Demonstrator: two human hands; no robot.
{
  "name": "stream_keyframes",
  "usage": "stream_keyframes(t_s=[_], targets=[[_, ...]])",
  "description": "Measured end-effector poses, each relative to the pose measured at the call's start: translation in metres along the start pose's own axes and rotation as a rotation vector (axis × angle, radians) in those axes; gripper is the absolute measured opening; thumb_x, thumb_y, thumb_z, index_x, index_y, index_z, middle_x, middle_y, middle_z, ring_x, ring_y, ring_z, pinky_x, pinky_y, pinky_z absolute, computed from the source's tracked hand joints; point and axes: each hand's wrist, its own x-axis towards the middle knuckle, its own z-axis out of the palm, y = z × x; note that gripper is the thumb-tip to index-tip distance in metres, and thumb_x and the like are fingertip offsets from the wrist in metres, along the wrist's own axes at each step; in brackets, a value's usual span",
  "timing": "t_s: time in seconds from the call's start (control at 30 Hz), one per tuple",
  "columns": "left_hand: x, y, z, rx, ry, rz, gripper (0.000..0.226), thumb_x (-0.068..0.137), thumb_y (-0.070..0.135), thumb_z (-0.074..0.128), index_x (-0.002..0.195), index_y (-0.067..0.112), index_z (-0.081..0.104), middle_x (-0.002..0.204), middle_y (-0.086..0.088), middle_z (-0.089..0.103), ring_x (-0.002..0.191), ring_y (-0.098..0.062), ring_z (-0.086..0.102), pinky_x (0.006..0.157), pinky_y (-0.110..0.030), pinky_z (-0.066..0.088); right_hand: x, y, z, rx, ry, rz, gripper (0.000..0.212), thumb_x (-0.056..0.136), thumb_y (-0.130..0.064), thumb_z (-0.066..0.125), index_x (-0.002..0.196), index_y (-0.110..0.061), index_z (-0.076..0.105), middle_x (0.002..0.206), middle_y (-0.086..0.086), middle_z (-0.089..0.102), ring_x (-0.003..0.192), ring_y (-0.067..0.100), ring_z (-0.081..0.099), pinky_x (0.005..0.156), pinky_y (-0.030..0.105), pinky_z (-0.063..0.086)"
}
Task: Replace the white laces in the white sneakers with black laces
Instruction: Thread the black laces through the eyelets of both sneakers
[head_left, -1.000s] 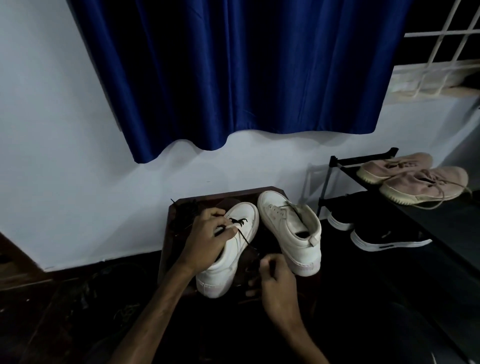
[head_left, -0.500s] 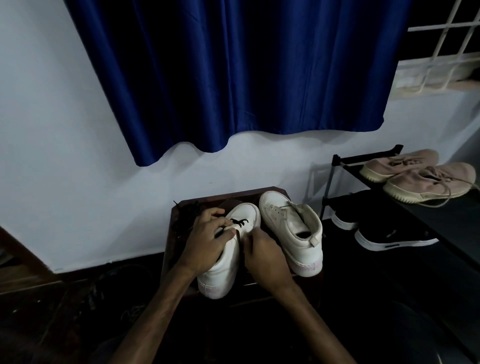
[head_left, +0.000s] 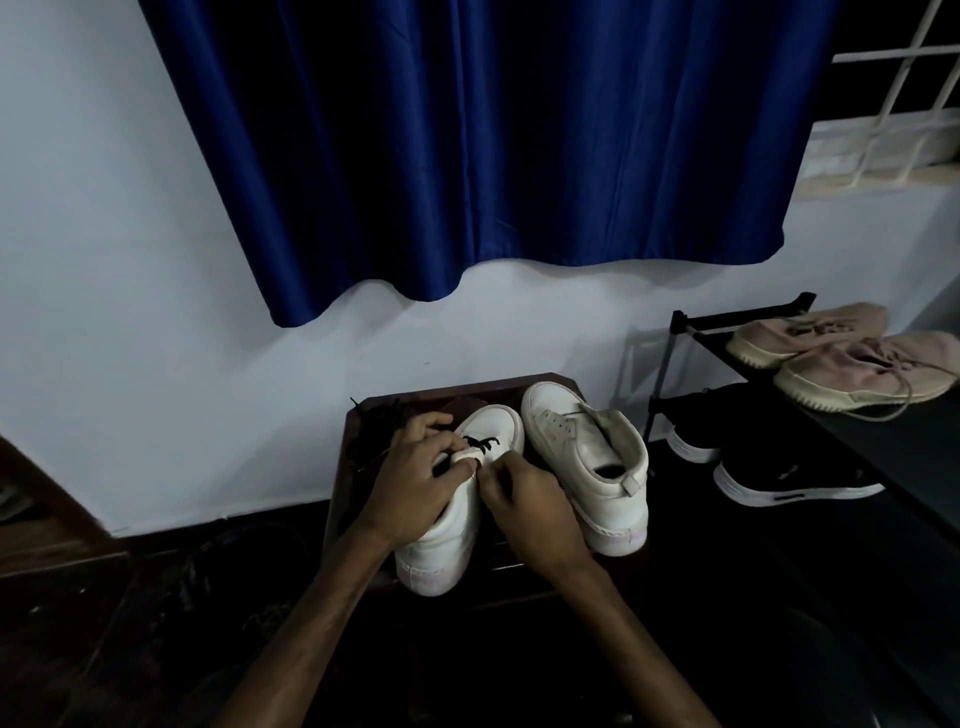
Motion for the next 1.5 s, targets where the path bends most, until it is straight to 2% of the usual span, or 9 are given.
stream_keyframes(t_s=[0.17, 0.33, 0.5, 0.7, 0.87, 1.0, 1.1, 1.27, 1.5], targets=[[-0.001, 0.001, 0.0, 0.003, -0.012, 0.0, 0.046, 0.068, 0.058, 0.05, 0.091, 0.023, 0.071, 0.129, 0.005, 0.048, 0.122, -0.009, 0.042, 0.098, -0.007, 0.025, -0.002, 0.002, -0.004, 0.03, -0.002, 0.017, 0.042, 0.093, -0.061, 0.033, 0.091, -0.024, 0.05, 0.086, 0.003, 0.069, 0.083, 0.028, 0.064, 0.074, 0.043, 0.051], [-0.002, 0.004, 0.0, 0.029, -0.016, -0.01, 0.052, 0.07, 0.058, 0.044, 0.093, 0.02, 0.072, 0.131, 0.007, 0.048, 0.12, -0.007, 0.04, 0.108, -0.029, 0.03, 0.005, -0.005, -0.005, -0.034, -0.055, -0.053, 0.028, 0.096, -0.051, 0.036, 0.093, -0.025, 0.046, 0.082, 0.009, 0.068, 0.079, 0.035, 0.064, 0.068, 0.047, 0.051], [-0.002, 0.006, -0.001, 0.097, -0.002, 0.012, 0.056, 0.07, 0.057, 0.042, 0.097, 0.017, 0.072, 0.133, 0.005, 0.049, 0.119, -0.011, 0.042, 0.107, -0.029, 0.03, 0.0, -0.004, -0.013, -0.15, -0.083, -0.014, 0.03, 0.093, -0.048, 0.043, 0.095, -0.019, 0.05, 0.089, 0.009, 0.07, 0.088, 0.035, 0.065, 0.07, 0.039, 0.049], [-0.002, 0.009, -0.001, 0.154, 0.023, 0.022, 0.055, 0.069, 0.056, 0.041, 0.096, 0.018, 0.07, 0.131, 0.004, 0.048, 0.119, -0.011, 0.041, 0.108, -0.031, 0.03, -0.024, 0.006, -0.033, -0.59, -0.437, 0.077, 0.038, 0.093, -0.037, 0.051, 0.116, -0.009, 0.06, 0.119, 0.014, 0.064, 0.111, 0.033, 0.061, 0.086, 0.036, 0.047], [-0.004, 0.01, -0.001, 0.184, 0.021, 0.025, 0.056, 0.069, 0.056, 0.04, 0.097, 0.018, 0.07, 0.131, 0.002, 0.048, 0.121, -0.011, 0.04, 0.107, -0.03, 0.03, -0.002, -0.015, -0.035, -0.475, -0.109, -0.03, 0.04, 0.098, -0.048, 0.044, 0.11, -0.011, 0.053, 0.105, 0.009, 0.067, 0.098, 0.032, 0.065, 0.069, 0.035, 0.043], [-0.004, 0.01, -0.002, 0.203, -0.003, 0.006, 0.059, 0.069, 0.057, 0.038, 0.099, 0.017, 0.068, 0.132, 0.001, 0.047, 0.123, -0.015, 0.04, 0.107, -0.029, 0.028, 0.012, -0.026, -0.021, -0.376, -0.142, -0.121, 0.015, 0.098, -0.028, 0.044, 0.106, -0.016, 0.044, 0.104, 0.01, 0.066, 0.097, 0.036, 0.064, 0.071, 0.039, 0.046], [-0.004, 0.012, -0.002, 0.206, 0.007, 0.004, 0.056, 0.068, 0.058, 0.039, 0.096, 0.02, 0.068, 0.13, 0.002, 0.047, 0.121, -0.015, 0.041, 0.107, -0.031, 0.03, 0.003, -0.017, -0.025, -0.321, -0.112, -0.046, 0.016, 0.093, -0.033, 0.049, 0.103, -0.021, 0.049, 0.1, 0.007, 0.068, 0.096, 0.035, 0.063, 0.071, 0.038, 0.047], [-0.003, 0.012, -0.002, 0.185, -0.002, -0.028, 0.055, 0.064, 0.058, 0.039, 0.096, 0.023, 0.067, 0.13, 0.004, 0.046, 0.12, -0.013, 0.04, 0.102, -0.025, 0.028, -0.021, 0.002, -0.038, -0.645, -0.413, 0.049, 0.029, 0.085, -0.025, 0.057, 0.113, -0.021, 0.063, 0.116, 0.004, 0.066, 0.109, 0.027, 0.063, 0.084, 0.033, 0.049], [-0.003, 0.012, -0.001, 0.174, -0.024, -0.056, 0.058, 0.065, 0.059, 0.037, 0.098, 0.023, 0.067, 0.13, 0.004, 0.045, 0.12, -0.015, 0.04, 0.098, -0.023, 0.026, 0.007, -0.019, -0.03, -0.3, -0.109, -0.013, 0.033, 0.089, -0.052, 0.056, 0.099, -0.021, 0.063, 0.098, 0.001, 0.07, 0.094, 0.024, 0.065, 0.075, 0.034, 0.05]])
